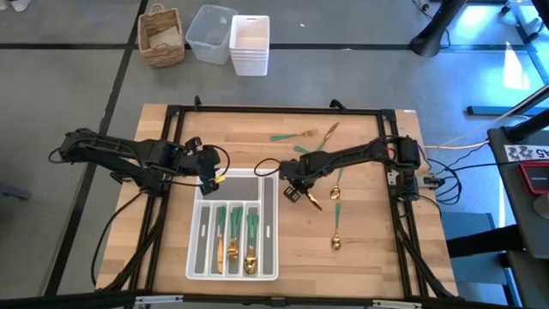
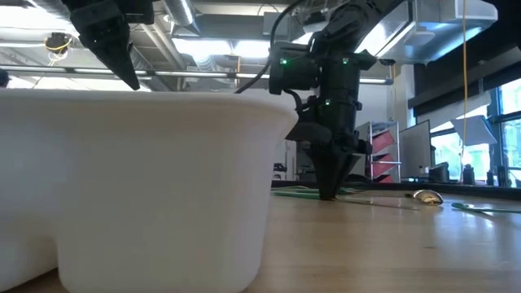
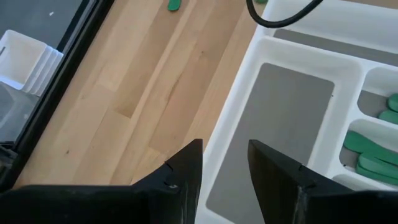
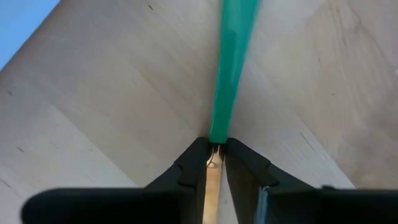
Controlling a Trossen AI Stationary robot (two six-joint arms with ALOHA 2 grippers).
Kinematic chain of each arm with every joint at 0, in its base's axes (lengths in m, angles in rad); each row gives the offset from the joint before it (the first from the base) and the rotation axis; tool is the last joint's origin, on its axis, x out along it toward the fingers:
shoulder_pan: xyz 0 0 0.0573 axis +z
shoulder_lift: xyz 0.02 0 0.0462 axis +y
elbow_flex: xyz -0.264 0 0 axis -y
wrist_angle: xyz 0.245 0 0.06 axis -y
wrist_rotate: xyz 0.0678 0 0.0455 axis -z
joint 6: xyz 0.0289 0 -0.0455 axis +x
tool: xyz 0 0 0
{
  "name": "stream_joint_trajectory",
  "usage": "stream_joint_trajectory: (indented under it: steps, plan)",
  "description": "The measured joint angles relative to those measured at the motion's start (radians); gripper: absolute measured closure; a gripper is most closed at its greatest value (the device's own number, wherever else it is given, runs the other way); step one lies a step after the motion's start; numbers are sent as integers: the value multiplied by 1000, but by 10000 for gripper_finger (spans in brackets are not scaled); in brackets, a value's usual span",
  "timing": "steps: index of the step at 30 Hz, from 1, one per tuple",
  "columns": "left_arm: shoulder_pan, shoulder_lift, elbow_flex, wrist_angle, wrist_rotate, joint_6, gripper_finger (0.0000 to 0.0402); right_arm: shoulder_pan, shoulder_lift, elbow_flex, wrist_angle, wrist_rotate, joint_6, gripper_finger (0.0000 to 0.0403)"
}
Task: Sort silverware
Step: Put the knife in the silverware tray
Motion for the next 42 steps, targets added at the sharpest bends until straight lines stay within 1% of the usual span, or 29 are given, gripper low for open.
stream_joint_trajectory:
  steps: [5, 8, 15, 18, 27, 30, 34, 36, 42]
  plan:
    - [0, 0, 0, 0, 0, 0, 279, 0, 7, 0, 4, -12, 5, 381]
    - [0, 0, 0, -1, 0, 5, 279, 0, 11, 2, 40, -20, 5, 391]
    - [0, 0, 0, -1, 0, 19, 279, 0, 10, 11, 32, -26, 5, 392]
    - [0, 0, 0, -1, 0, 19, 279, 0, 12, 49, -23, -23, -3, 392]
    - [0, 0, 0, -1, 0, 19, 279, -17, 19, 157, -176, 37, -29, 392]
    - [0, 0, 0, -2, 0, 19, 279, -29, 19, 168, -237, 45, -28, 392]
    - [0, 0, 0, -2, 0, 19, 279, -42, 19, 172, -271, 42, -28, 392]
    - [0, 0, -1, -2, 0, 19, 279, -42, 18, 172, -274, 27, -27, 391]
    - [0, 0, -1, -2, 0, 19, 279, -41, 16, 172, -275, 26, -27, 391]
